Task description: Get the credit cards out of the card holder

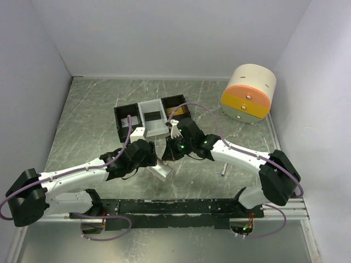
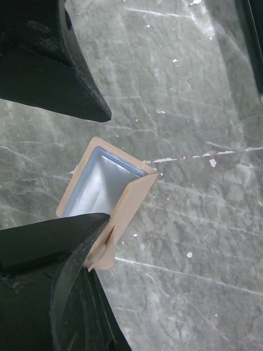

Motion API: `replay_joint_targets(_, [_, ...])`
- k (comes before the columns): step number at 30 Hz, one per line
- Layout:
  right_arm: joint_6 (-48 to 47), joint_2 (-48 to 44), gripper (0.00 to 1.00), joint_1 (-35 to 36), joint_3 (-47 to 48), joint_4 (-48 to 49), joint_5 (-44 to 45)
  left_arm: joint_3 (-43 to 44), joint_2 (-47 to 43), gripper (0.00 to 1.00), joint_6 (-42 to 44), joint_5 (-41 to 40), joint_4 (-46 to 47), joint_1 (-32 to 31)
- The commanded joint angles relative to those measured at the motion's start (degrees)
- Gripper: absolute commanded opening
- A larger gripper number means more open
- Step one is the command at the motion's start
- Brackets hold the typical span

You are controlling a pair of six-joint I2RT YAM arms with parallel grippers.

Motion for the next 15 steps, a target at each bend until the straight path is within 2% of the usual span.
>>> replay_joint_targets(1, [4.93,-1.22,0.0,-1.51,-0.94,4.36,1.83,-0.84,-1.48,0.79,-2.03,-2.7,-2.44,-0.29])
replay_joint_targets(6, [11.35,0.57,0.0,-10.1,-6.03,4.08,3.3,-1.71,-3.18,0.78,-1.17,-1.84,-0.5,-0.35])
replay_joint_targets(9, [12.6,2.46,0.0,-16.19,-10.51,5.48,0.33,-2.18,-3.31,0.78,-0.56,-0.27,1.22,-0.33])
replay_joint_targets(15, [13.14,2.5,0.0,-18.08,-16.33,6.69,0.43,-2.23,-0.7,0.76,2.05,4.13,6.15,-0.3])
